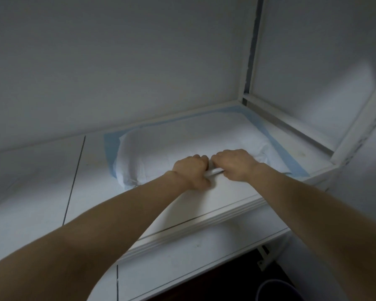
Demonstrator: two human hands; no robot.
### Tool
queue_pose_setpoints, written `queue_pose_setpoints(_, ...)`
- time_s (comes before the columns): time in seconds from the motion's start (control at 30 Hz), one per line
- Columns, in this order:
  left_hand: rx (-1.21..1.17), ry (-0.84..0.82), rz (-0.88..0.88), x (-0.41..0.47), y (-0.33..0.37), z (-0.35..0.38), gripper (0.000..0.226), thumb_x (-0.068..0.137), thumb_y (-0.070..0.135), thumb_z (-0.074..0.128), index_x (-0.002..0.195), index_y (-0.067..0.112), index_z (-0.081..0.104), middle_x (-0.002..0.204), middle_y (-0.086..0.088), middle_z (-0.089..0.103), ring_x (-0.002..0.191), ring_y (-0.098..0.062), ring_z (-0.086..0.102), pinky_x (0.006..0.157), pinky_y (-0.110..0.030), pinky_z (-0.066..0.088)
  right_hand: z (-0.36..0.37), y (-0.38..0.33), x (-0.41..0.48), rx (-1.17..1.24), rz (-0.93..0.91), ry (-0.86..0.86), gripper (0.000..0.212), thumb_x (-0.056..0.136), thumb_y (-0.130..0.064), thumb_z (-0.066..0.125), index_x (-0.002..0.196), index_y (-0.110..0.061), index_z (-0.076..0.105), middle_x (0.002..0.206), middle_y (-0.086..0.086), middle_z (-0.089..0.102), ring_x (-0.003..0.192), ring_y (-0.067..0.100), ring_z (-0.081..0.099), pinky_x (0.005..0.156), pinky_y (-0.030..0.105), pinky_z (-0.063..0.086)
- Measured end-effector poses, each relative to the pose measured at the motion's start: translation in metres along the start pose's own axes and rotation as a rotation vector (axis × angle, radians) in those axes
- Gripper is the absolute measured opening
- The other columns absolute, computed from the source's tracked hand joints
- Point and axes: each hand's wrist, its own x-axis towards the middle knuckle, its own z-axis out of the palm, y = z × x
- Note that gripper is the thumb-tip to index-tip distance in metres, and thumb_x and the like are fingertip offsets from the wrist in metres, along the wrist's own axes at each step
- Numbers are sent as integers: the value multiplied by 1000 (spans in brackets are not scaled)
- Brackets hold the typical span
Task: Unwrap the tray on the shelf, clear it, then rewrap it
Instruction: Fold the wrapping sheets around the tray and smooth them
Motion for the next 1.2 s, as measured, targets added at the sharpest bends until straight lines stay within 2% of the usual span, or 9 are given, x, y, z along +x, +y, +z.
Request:
queue_pose_setpoints(0.2,88,-42,39,13,9,-5,28,87,26,54,111,11,52,109,-7,60,97,-26,58,68,-30,37,0,21,-4,134,-4,1,17,89,-28,56,102,-19,52,105,-1,58,97,19,55,69,29,36)
queue_pose_setpoints(0.37,150,-132,68,18,12,-7,28,87,27,55,111,13,56,110,-7,60,99,-26,59,68,-30,39,2,36,-17,375,144,-79,49,73,-58,69,105,-23,53,100,-9,57,92,14,55,72,26,40)
queue_pose_setpoints(0.43,139,-160,71,20,11,-8,27,85,27,57,109,13,57,111,-7,61,100,-26,59,69,-29,40,3,36,-22,434,224,-27,51,74,-62,65,106,-24,55,101,-9,59,94,13,56,75,27,44)
queue_pose_setpoints(0.53,126,-248,49,27,10,-12,34,81,34,63,109,15,57,112,-5,60,100,-25,59,71,-28,41,-5,39,-30,498,399,109,32,86,-51,56,103,-24,59,101,-5,64,97,15,59,80,29,46)
queue_pose_setpoints(0.6,125,-283,26,29,15,-15,45,79,50,63,110,18,57,110,-1,60,100,-23,58,73,-29,40,-13,41,-35,563,541,185,21,89,-41,54,99,-24,61,97,-5,65,97,16,60,85,32,49)
queue_pose_setpoints(0.7,90,-188,55,32,29,-16,55,81,62,55,111,17,56,111,-2,60,98,-21,56,73,-30,39,-20,47,-45,630,703,252,19,86,-26,55,103,-26,63,93,-8,61,93,16,60,86,31,49)
queue_pose_setpoints(0.93,1,4,189,42,64,-7,38,92,31,51,125,10,52,124,-10,55,113,-28,54,85,-33,44,-6,63,-80,630,912,162,43,85,-16,61,127,-18,53,126,4,55,113,22,55,92,31,46)
queue_pose_setpoints(1.1,37,46,216,47,79,-6,34,90,14,49,123,5,50,123,-14,54,113,-31,53,85,-35,45,5,72,-90,615,920,0,61,81,-23,70,136,-13,44,133,7,51,120,23,51,95,30,42)
queue_pose_setpoints(1.2,57,27,197,55,85,-6,36,89,13,50,124,5,47,124,-14,53,114,-31,53,86,-37,45,9,79,-85,579,902,-48,61,80,-23,71,135,-16,45,135,5,49,122,23,50,100,34,44)
